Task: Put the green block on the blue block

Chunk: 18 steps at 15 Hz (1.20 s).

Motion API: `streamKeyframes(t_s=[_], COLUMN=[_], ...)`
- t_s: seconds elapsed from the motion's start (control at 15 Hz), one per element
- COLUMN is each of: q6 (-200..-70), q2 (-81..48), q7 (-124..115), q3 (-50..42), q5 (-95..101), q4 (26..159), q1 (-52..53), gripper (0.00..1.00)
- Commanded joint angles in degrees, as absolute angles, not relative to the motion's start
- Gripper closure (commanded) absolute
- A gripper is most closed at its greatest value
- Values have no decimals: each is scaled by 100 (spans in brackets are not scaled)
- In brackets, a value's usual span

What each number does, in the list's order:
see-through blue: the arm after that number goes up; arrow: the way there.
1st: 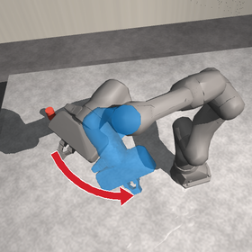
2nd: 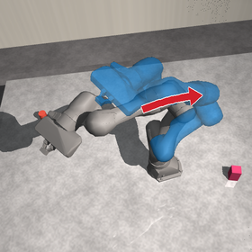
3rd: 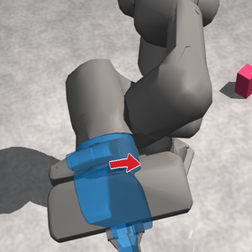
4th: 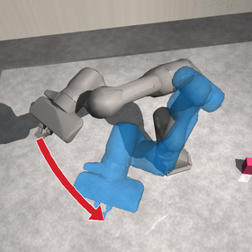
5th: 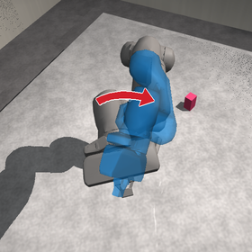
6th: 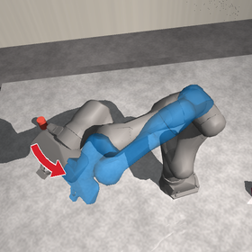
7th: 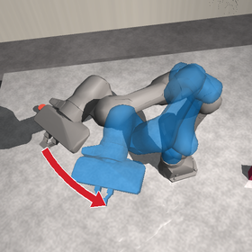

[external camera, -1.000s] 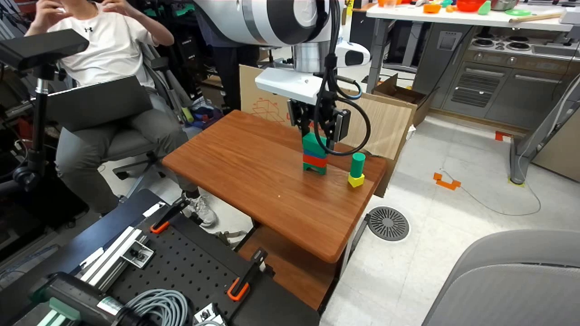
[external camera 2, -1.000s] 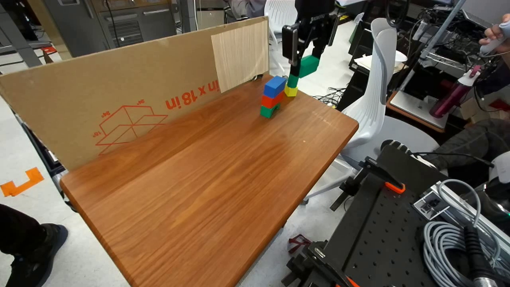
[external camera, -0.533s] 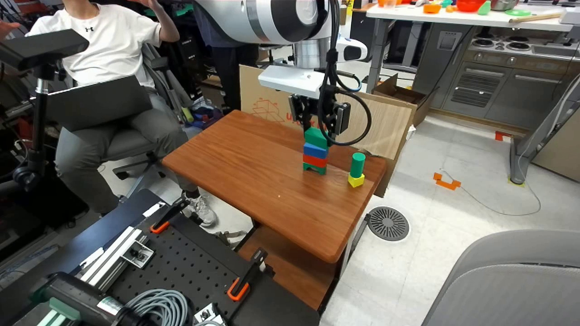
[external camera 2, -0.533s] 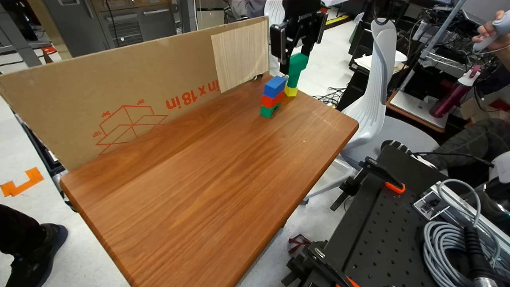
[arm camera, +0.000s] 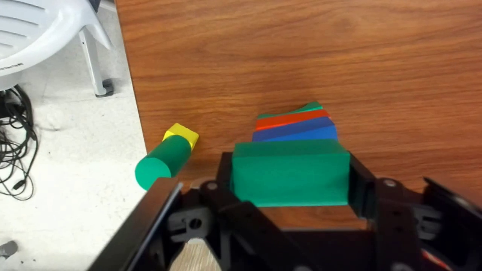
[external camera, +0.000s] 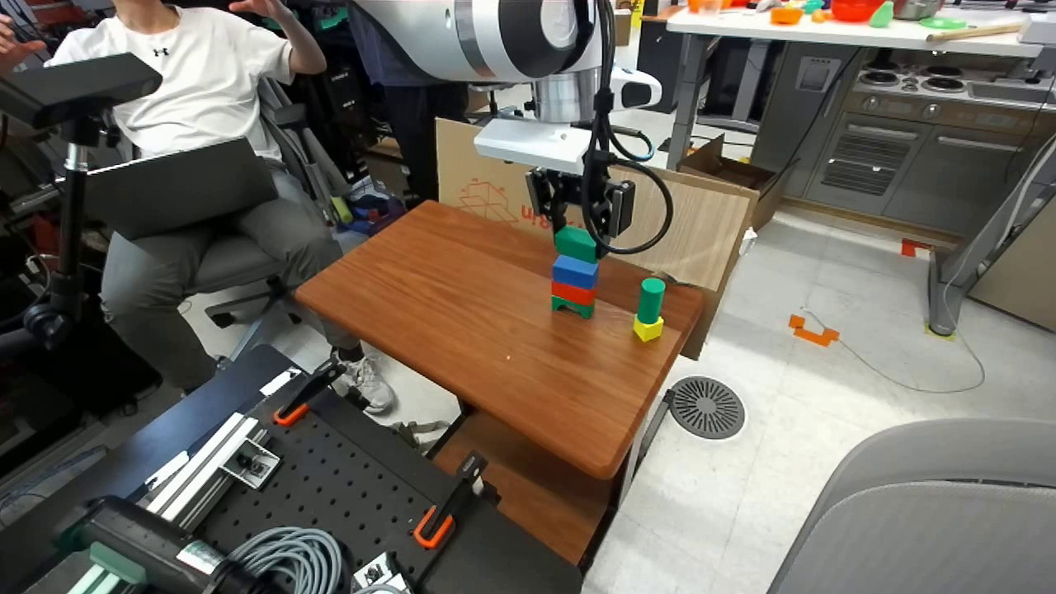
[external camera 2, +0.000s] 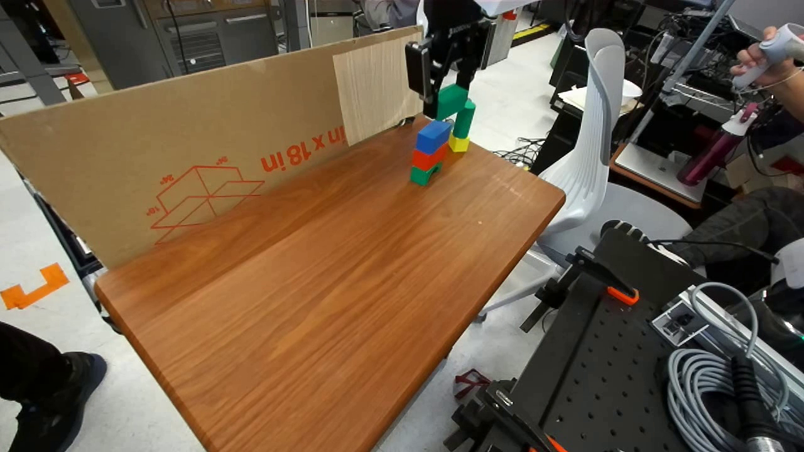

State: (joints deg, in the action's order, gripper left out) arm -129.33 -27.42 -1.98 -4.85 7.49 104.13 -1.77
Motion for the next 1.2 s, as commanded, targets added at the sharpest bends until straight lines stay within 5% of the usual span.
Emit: streamKeyframes(t_s=[0.0,0.47,0.53,0.6,1.13], q6=[-12822,-12795,-12771,-12752,-12701], q2=[-3016,-3208,-3207,-3213,-2981], q7=[-224,-188,-188,-177,-211], q3=[-470,-396,-392,-386,-422], q5=[806,822,832,825,721], q4=[10082,9959,9952,9941,10011], q1=[-147,-41,-23,-22,-108], gripper=[57,57,39,8,0])
